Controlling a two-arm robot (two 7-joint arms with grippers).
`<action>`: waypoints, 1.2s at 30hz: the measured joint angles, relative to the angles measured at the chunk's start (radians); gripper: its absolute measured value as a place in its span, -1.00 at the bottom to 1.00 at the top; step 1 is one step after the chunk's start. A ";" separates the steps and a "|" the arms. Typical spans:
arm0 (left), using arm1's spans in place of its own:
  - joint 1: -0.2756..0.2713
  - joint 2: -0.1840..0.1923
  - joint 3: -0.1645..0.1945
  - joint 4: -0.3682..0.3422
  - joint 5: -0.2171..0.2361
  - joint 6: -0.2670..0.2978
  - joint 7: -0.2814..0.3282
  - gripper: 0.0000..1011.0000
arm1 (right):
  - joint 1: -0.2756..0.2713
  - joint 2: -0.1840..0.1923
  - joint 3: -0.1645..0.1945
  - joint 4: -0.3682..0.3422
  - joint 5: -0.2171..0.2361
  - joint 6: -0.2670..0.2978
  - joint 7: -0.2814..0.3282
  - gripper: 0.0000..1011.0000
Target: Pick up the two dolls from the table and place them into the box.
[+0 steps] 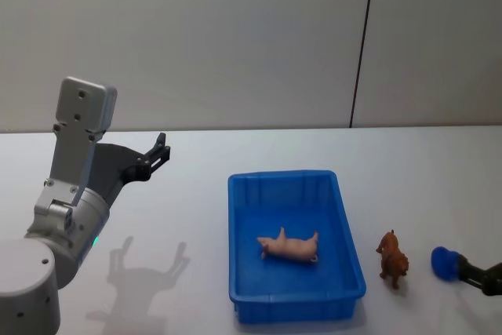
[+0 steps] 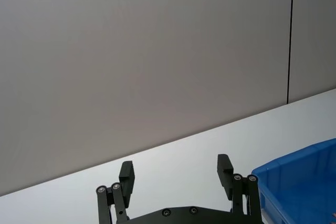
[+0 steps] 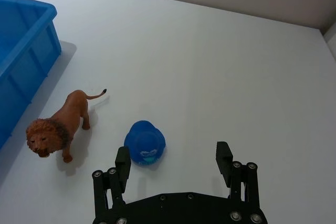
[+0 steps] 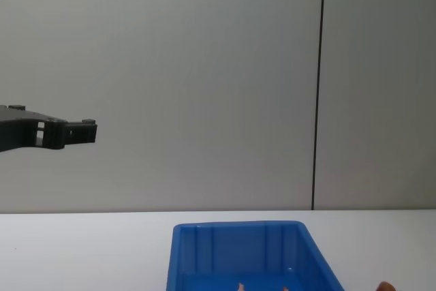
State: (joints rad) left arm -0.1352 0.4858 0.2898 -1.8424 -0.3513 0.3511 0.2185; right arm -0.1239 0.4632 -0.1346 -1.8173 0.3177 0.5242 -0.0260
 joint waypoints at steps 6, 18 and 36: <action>0.000 0.000 0.000 0.000 0.000 0.000 0.002 0.98 | 0.053 -0.035 -0.020 0.064 -0.022 0.013 0.028 0.98; 0.001 0.000 0.000 -0.001 0.000 0.000 0.003 0.98 | 0.126 -0.090 -0.049 0.168 -0.055 0.030 0.058 0.98; 0.001 0.000 0.000 -0.001 0.000 0.000 0.004 0.98 | 0.196 -0.138 -0.073 0.264 -0.100 0.024 0.086 0.98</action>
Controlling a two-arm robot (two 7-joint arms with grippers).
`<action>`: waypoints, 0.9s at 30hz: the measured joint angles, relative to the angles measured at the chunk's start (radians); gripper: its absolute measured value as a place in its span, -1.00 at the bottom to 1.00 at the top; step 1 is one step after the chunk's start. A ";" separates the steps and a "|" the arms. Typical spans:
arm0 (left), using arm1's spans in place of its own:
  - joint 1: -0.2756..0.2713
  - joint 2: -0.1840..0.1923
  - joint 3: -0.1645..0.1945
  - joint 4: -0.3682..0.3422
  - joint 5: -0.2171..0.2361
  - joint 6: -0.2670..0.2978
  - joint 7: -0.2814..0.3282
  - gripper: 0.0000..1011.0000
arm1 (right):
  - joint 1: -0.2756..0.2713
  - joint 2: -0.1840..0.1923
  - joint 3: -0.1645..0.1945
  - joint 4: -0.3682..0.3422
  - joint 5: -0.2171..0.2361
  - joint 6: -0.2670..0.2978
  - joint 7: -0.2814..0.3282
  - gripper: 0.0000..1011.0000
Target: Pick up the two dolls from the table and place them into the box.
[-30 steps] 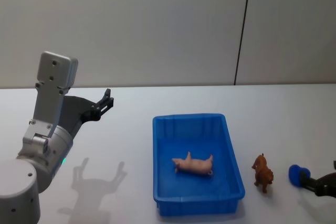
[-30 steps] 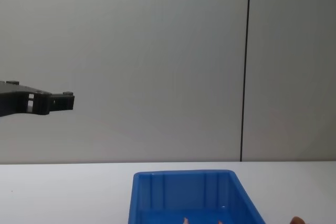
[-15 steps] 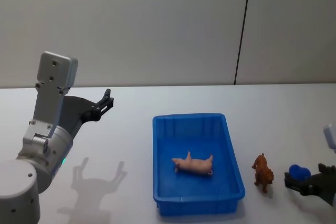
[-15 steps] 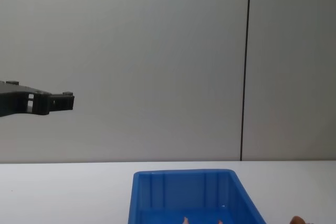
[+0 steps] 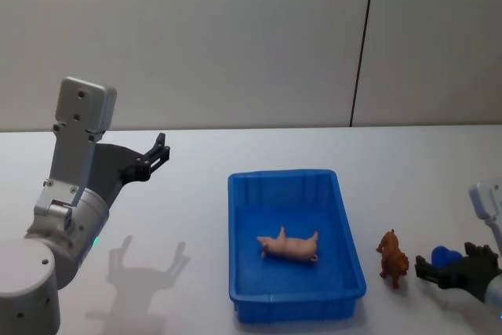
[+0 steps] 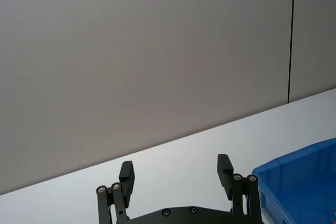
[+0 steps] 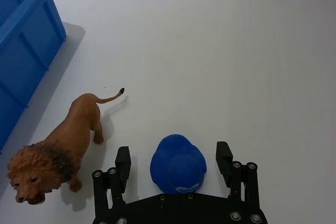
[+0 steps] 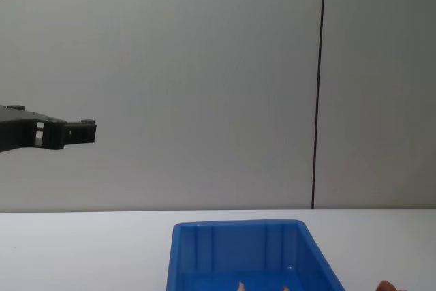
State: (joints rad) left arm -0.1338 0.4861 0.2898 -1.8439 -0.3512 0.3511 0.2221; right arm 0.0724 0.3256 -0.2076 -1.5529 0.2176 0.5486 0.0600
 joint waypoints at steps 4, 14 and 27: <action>0.000 0.000 0.000 0.000 0.000 0.000 0.000 0.98 | 0.004 -0.003 -0.001 0.006 -0.003 -0.001 0.002 0.98; 0.000 0.000 0.000 0.000 0.000 0.000 0.000 0.98 | 0.009 -0.007 -0.003 0.015 -0.007 -0.003 0.005 0.98; 0.000 0.000 0.000 0.000 0.000 0.000 0.000 0.98 | -0.004 0.001 0.008 0.005 0.011 -0.005 0.009 0.98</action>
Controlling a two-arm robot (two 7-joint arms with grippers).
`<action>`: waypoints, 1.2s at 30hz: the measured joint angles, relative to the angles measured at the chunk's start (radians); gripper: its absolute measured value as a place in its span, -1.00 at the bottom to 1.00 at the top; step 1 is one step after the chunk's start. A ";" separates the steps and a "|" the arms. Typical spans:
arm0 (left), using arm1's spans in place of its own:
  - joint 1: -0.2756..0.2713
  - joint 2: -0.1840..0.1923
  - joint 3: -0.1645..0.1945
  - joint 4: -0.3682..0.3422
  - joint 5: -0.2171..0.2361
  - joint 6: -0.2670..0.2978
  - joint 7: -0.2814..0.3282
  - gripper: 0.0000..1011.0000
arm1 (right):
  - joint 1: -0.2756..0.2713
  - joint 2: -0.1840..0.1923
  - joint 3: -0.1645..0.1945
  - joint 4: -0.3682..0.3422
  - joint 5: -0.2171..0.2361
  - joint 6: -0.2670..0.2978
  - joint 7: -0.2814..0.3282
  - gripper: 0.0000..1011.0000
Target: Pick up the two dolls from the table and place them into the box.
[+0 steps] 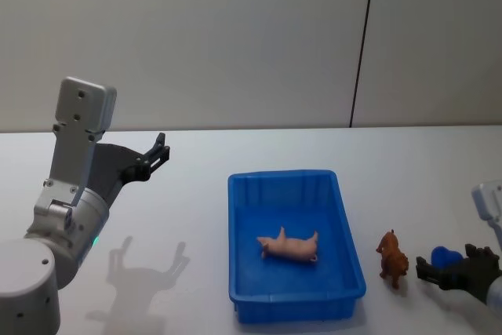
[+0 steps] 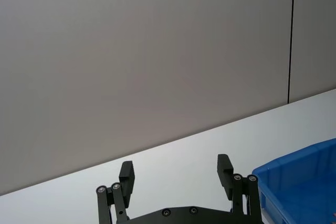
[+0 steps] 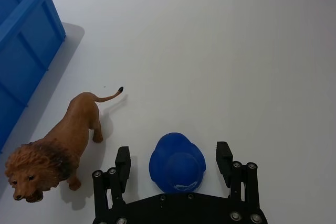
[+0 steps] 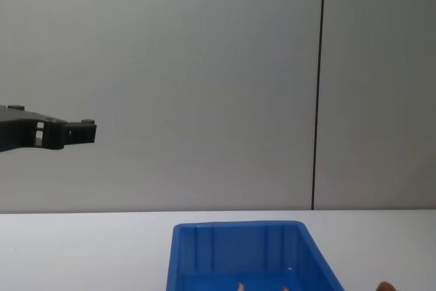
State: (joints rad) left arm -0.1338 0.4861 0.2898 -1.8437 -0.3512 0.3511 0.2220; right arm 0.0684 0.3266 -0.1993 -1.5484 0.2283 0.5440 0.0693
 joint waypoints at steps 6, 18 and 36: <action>0.000 0.000 0.000 0.000 0.000 0.000 0.000 0.98 | 0.009 0.001 0.005 0.013 0.000 0.000 0.014 0.98; 0.000 0.000 0.000 0.000 0.000 0.000 0.000 0.98 | 0.035 -0.001 0.007 0.048 -0.016 0.001 0.050 0.98; 0.000 0.000 0.000 0.000 0.000 0.000 0.000 0.98 | 0.060 -0.012 0.000 0.084 -0.030 0.011 0.089 0.60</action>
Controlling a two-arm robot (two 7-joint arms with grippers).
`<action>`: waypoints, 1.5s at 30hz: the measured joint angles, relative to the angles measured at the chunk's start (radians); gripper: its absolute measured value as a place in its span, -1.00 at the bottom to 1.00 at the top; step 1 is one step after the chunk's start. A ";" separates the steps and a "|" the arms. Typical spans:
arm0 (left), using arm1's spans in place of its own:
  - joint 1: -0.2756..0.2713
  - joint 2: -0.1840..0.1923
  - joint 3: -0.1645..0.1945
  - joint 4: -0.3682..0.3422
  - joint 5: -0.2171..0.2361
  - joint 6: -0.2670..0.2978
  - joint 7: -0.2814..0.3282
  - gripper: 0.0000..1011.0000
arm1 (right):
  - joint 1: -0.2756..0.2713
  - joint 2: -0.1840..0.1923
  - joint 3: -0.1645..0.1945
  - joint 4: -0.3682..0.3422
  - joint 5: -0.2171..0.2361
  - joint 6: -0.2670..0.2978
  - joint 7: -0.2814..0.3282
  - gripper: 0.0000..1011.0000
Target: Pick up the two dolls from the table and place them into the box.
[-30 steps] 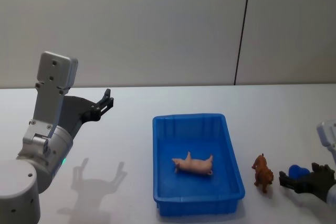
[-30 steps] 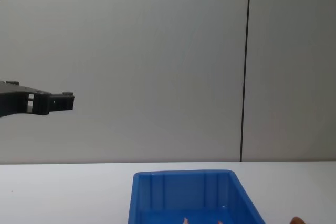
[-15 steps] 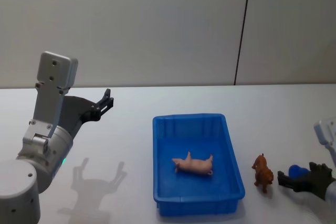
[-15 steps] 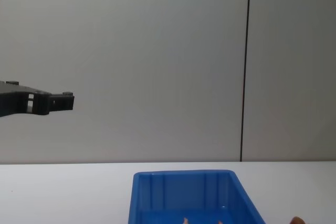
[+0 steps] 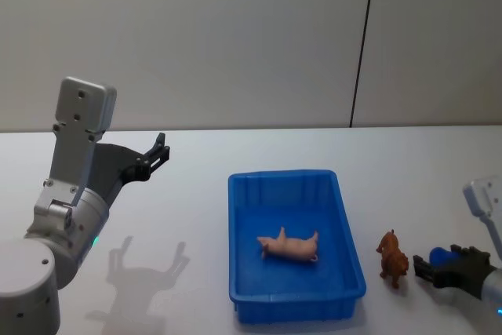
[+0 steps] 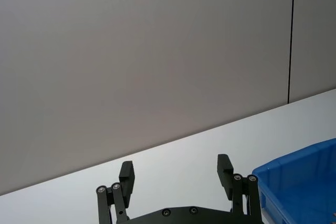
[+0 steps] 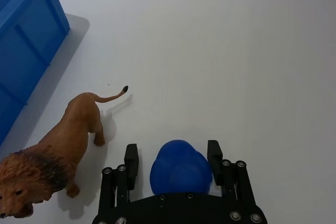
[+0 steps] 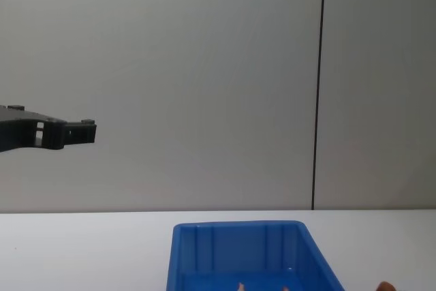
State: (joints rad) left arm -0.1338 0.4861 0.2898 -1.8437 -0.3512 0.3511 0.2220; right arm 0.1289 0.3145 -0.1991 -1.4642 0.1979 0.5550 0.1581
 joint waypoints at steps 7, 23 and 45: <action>0.000 0.000 0.000 0.000 0.000 0.000 0.000 0.98 | 0.003 -0.001 -0.001 0.005 -0.002 0.001 0.005 0.20; 0.000 0.000 0.000 0.000 0.000 0.000 0.000 0.98 | 0.001 -0.001 0.002 0.004 -0.002 -0.023 0.001 -0.10; 0.000 0.000 0.000 0.000 0.000 0.000 0.000 0.98 | 0.044 -0.016 0.004 -0.059 -0.012 -0.207 0.042 -0.36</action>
State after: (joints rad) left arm -0.1339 0.4861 0.2898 -1.8437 -0.3512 0.3511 0.2219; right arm 0.1725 0.2981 -0.1949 -1.5230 0.1854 0.3478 0.1998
